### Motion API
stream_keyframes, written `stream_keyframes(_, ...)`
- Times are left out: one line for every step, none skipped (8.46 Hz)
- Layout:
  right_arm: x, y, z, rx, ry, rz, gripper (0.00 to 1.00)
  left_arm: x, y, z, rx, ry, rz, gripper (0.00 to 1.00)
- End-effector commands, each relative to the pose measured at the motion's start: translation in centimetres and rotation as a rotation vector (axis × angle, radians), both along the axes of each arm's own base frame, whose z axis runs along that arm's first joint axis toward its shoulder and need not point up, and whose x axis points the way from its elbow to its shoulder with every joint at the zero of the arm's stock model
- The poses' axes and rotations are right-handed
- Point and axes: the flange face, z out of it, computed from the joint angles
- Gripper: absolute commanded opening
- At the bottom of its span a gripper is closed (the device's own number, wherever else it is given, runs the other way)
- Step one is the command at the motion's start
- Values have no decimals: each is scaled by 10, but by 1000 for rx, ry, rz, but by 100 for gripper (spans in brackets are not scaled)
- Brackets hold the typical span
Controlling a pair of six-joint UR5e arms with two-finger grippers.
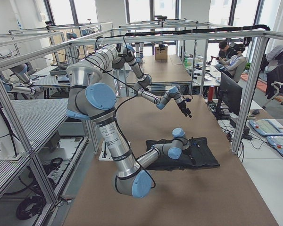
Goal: Fold clothes
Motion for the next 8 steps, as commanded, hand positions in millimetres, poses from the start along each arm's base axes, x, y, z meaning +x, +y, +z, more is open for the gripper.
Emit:
stream_keyframes(-32,51,34,-50,4,-55,94,0,1,1,-3,1,0,100)
stream_keyframes(-34,55,38,-56,8,-61,94,0,1,1,-5,3,-4,100)
stream_keyframes(-26,59,44,-52,15,-67,94,2,3,-1,-4,6,-2,100)
stream_keyframes(-7,57,50,-50,19,-54,94,6,4,-1,-2,3,-6,100)
stream_keyframes(14,48,52,-52,18,-27,94,7,5,-2,-1,4,-4,100)
stream_keyframes(17,51,66,-60,31,-26,94,7,5,-3,0,5,-4,100)
stream_keyframes(19,53,74,-61,41,-32,94,7,5,-4,1,6,-4,100)
stream_keyframes(22,55,64,-50,27,-32,94,7,4,-3,0,5,-4,100)
